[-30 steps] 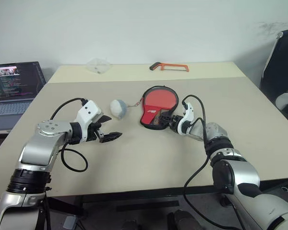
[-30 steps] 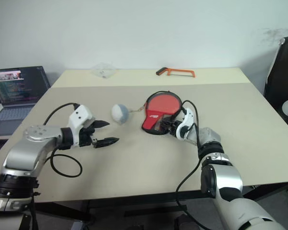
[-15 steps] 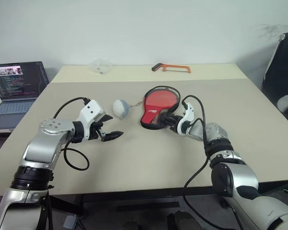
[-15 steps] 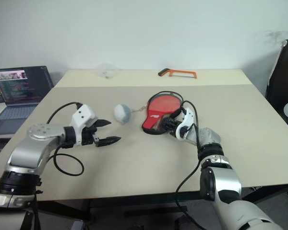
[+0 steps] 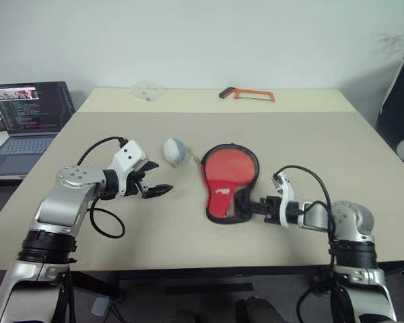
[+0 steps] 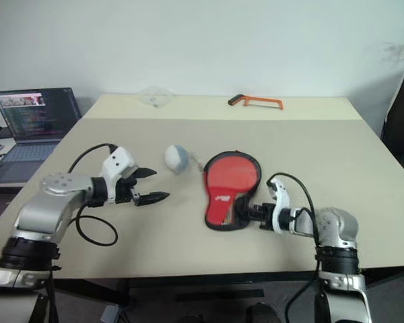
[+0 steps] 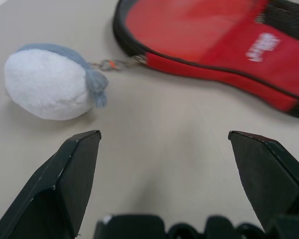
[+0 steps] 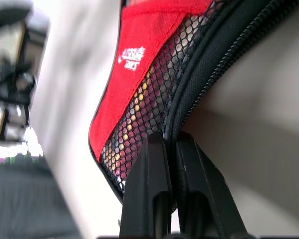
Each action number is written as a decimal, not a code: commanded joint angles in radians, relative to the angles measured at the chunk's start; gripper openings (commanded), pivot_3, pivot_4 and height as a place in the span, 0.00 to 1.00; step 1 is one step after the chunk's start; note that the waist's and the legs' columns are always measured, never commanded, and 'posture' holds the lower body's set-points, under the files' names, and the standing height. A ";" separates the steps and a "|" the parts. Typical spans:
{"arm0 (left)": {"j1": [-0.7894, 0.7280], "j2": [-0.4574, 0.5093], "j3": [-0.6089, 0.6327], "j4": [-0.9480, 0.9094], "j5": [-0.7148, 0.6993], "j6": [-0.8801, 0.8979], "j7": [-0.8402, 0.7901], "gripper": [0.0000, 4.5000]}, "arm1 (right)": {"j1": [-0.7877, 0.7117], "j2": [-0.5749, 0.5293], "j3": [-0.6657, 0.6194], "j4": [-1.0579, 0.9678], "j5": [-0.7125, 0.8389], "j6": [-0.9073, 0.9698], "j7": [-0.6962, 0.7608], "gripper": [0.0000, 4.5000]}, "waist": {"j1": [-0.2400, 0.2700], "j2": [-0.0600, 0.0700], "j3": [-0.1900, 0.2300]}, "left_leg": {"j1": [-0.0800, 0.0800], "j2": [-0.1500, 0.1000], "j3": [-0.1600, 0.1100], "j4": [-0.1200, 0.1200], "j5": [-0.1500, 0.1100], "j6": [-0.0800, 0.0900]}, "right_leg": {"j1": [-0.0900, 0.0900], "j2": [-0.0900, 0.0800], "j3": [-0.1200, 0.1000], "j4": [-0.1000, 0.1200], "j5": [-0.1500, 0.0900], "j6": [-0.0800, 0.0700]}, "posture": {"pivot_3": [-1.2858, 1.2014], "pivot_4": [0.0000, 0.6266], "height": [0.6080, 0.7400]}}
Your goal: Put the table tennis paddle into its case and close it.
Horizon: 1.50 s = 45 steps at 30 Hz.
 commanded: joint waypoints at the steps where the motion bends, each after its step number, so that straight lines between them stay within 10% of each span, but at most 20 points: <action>1: -0.043 -0.002 -0.004 0.007 0.008 -0.034 -0.017 1.00 | 0.045 -0.023 0.037 -0.110 0.062 0.070 0.043 0.01 | 0.000 0.000 0.000 | 0.000 0.000 0.000 0.000 0.000 0.000 | 0.000 0.000 0.000 0.000 0.000 0.000 | 0.52 0.24 1.00; 31: -0.090 -0.019 -0.020 0.060 0.028 -0.049 -0.039 1.00 | 0.190 -0.070 0.090 -0.296 0.075 0.036 0.051 0.01 | -0.004 0.000 0.000 | 0.002 0.000 0.000 0.002 0.000 0.000 | 0.003 0.001 0.001 0.000 0.000 0.001 | 0.52 0.24 1.00; 45: -0.126 -0.024 0.024 0.112 0.033 -0.062 0.023 1.00 | 0.100 -0.371 0.162 -0.319 -0.050 -0.260 0.154 0.98 | -0.003 -0.001 0.000 | 0.002 0.000 0.000 0.003 0.000 0.000 | 0.004 0.001 0.000 -0.002 0.001 0.003 | 0.52 0.24 1.00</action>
